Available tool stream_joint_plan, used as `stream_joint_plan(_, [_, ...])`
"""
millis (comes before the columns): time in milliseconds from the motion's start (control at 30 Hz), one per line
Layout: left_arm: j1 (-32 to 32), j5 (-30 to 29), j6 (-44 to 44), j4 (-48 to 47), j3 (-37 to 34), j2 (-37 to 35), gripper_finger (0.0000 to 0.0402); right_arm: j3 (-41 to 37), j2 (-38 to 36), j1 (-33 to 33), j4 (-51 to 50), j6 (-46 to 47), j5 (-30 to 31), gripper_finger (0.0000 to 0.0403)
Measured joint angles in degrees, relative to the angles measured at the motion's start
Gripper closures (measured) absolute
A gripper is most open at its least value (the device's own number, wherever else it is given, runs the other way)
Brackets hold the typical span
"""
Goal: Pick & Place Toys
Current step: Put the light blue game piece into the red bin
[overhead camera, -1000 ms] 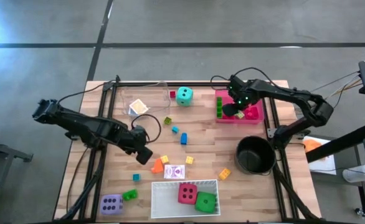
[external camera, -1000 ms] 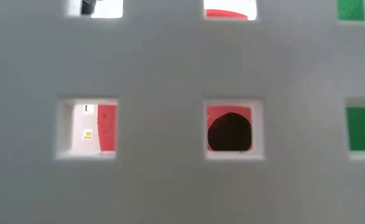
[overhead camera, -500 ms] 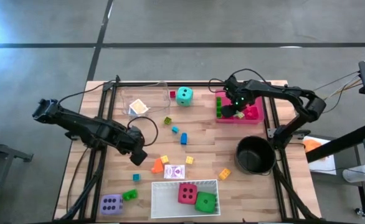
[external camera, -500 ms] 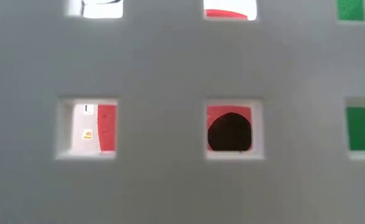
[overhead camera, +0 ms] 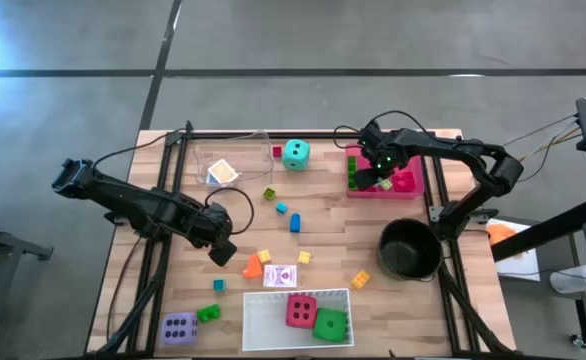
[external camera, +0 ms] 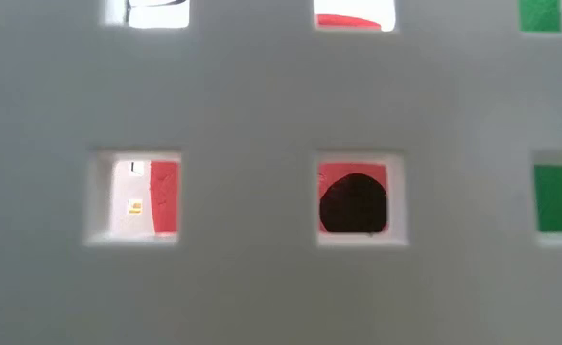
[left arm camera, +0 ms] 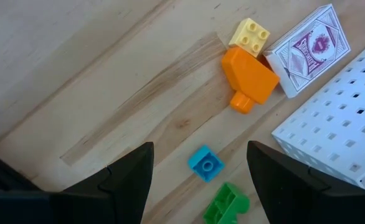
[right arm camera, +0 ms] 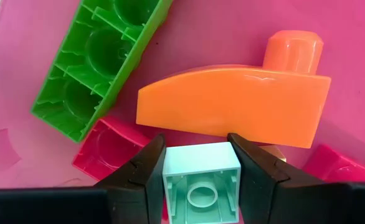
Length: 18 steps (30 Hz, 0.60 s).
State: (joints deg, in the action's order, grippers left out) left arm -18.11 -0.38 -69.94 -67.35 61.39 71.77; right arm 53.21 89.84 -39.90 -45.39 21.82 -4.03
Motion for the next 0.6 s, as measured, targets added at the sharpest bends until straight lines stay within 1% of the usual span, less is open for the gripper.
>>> stream_joint_plan(267, [0.02,0.00,-0.01,0.24,0.00,0.00,0.0143,-0.04,-0.24,0.16,-0.05,0.00,0.03,0.0269])
stream_joint_plan(600, [0.04,-0.02,-0.01,0.24,0.00,-0.02,0.0143,0.24,-1.75,4.15,1.73,0.19,-0.79,0.0270])
